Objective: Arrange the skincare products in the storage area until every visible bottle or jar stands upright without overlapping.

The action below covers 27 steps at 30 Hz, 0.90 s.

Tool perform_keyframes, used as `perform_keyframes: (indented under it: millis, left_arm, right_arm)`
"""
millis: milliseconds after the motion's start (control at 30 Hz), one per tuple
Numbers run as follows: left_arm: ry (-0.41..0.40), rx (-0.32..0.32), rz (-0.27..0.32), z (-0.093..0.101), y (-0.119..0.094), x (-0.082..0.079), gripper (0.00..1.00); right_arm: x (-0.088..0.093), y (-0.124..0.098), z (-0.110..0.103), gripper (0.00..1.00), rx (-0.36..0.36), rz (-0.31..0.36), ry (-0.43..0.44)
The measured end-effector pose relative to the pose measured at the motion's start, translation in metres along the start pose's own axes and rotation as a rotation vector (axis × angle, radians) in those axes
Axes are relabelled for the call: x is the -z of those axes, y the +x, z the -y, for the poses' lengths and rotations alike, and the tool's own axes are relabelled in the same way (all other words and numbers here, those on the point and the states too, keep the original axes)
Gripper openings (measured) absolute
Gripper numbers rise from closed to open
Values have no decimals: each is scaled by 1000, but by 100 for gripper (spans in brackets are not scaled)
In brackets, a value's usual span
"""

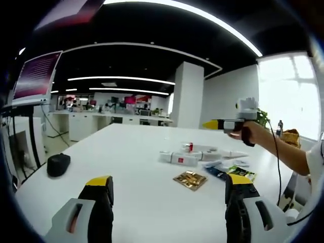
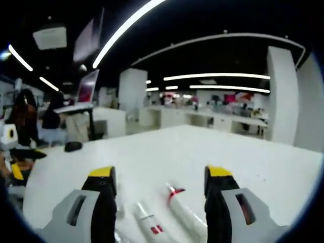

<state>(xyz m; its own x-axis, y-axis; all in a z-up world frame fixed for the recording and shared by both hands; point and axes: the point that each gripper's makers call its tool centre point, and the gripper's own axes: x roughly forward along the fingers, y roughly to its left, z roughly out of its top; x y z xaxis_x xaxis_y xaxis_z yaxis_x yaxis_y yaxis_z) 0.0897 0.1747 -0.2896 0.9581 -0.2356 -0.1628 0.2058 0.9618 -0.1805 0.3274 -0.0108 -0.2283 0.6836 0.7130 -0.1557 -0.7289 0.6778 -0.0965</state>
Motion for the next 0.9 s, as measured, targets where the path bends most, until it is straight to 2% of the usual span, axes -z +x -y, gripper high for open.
perform_keyframes:
  millis: [100, 267, 400, 533, 667, 800, 900]
  left_arm:
    - [1, 1, 2, 0, -1, 0, 94]
    - [-1, -4, 3, -2, -3, 0, 94]
    - [-4, -10, 3, -3, -6, 1, 94]
    - [-7, -13, -4, -5, -8, 3, 94]
    - [-6, -16, -2, -7, -9, 2, 94]
    - [-9, -14, 4, -7, -9, 1, 94]
    - [-15, -9, 0, -7, -9, 2, 94]
  right_arm:
    - [5, 14, 11, 68, 11, -25, 12]
    - [25, 41, 24, 69, -4, -132, -32]
    - [33, 56, 32, 68, -3, -159, -31]
    - [35, 63, 33, 68, -14, -170, -29]
    - [49, 69, 28, 70, -69, -245, -42]
    - [62, 74, 19, 74, -136, -314, 47]
    - [67, 75, 22, 70, -136, -348, 41]
